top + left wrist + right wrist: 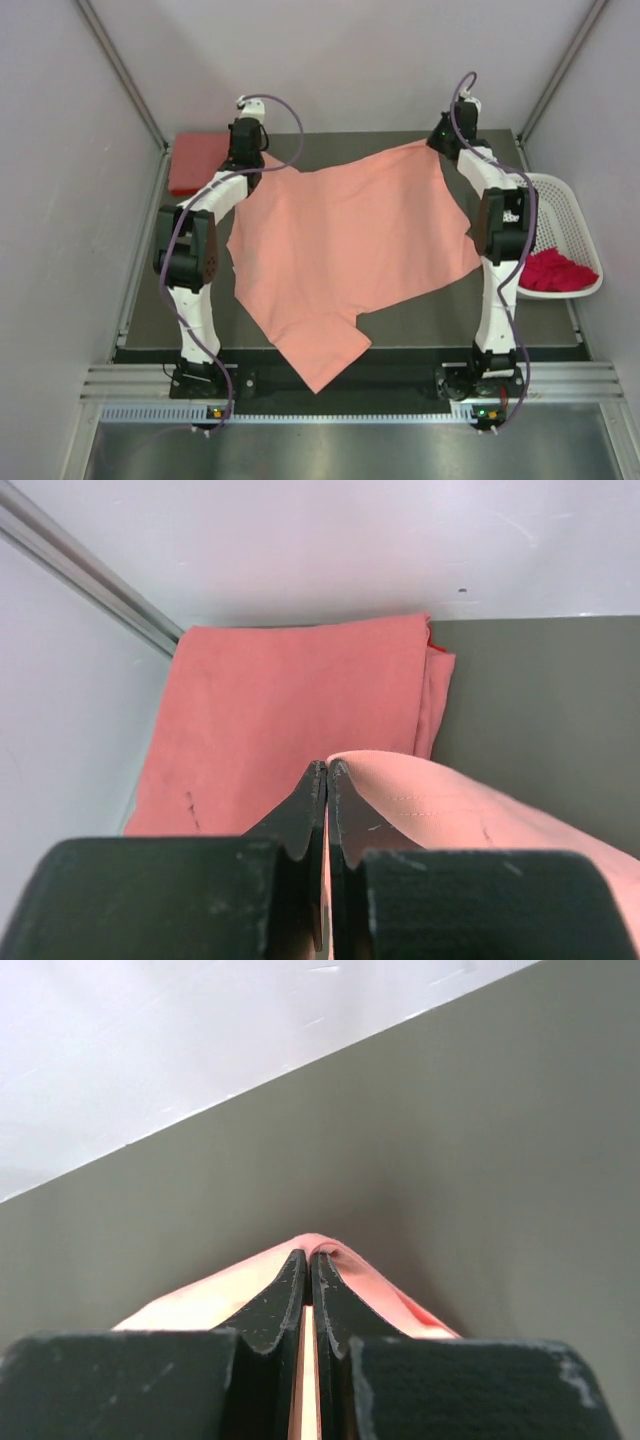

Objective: Fold and stack the t-shirts
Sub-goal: Flatten the tshirt out

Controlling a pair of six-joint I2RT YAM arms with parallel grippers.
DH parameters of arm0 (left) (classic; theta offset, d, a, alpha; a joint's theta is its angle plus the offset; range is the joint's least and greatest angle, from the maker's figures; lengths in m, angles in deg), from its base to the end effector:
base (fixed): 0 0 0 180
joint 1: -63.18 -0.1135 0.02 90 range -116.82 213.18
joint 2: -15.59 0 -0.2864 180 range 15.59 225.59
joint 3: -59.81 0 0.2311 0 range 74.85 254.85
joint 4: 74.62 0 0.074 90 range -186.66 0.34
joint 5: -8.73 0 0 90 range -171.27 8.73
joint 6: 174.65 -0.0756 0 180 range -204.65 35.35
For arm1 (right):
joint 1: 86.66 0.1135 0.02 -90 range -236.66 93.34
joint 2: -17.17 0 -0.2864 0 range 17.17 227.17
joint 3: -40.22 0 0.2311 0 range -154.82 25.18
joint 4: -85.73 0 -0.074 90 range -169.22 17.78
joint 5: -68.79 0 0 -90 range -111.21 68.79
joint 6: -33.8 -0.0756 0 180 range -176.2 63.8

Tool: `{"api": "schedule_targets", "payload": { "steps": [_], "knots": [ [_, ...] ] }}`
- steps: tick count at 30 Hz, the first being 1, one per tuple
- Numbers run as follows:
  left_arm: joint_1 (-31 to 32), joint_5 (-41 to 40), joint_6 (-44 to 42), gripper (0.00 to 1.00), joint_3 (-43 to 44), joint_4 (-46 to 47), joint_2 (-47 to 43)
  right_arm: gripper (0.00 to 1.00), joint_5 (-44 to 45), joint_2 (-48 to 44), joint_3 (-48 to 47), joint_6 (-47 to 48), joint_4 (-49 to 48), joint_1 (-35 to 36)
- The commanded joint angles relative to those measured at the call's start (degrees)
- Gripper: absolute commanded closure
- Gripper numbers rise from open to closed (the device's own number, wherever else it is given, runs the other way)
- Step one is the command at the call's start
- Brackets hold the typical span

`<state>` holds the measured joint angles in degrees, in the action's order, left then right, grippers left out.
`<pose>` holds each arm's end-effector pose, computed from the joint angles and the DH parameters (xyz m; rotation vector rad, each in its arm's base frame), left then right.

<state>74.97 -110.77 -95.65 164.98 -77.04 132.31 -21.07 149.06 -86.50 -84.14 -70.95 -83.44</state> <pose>0.5077 -0.0679 0.2893 -0.0074 1.8055 0.4561 0.5720 0.0320 0.2345 0.4477 2.0361 0.3307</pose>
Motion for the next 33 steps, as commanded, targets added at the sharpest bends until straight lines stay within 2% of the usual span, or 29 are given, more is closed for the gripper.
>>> {"api": "schedule_targets", "payload": {
  "steps": [1, 8, 13, 17, 25, 31, 33],
  "knots": [
    [0.2, -2.5, 0.2, 1.00, 1.7, -1.3, -2.0, 1.00, -2.3, 1.7, -3.5, 1.8, 1.7, -2.3],
    [3.7, -2.5, 1.9, 1.00, 0.7, -8.6, -2.1, 0.99, -5.9, 3.3, -4.8, 2.2, 1.0, -2.3],
    [7.5, -8.0, 3.2, 1.00, -2.5, -11.9, -8.0, 0.98, -9.3, 2.8, -5.8, 1.3, 2.3, -2.3],
    [9.7, -9.3, 4.8, 1.00, -5.1, -16.0, -14.5, 1.00, -9.8, 0.7, -5.5, 0.3, 4.7, -2.3],
    [14.6, -8.0, 7.8, 1.00, -12.7, -23.2, -24.5, 1.00, -10.5, -2.8, -3.7, 0.2, 13.6, -2.8],
    [15.0, -7.5, 10.9, 1.00, -19.5, -27.8, -33.7, 1.00, -10.3, -9.2, 4.4, 1.7, 13.5, -2.7],
    [15.2, -5.8, 12.7, 1.00, -21.1, -28.7, -36.0, 1.00, -10.2, -10.7, 5.8, 1.7, 13.5, -5.0]
  ]
}}
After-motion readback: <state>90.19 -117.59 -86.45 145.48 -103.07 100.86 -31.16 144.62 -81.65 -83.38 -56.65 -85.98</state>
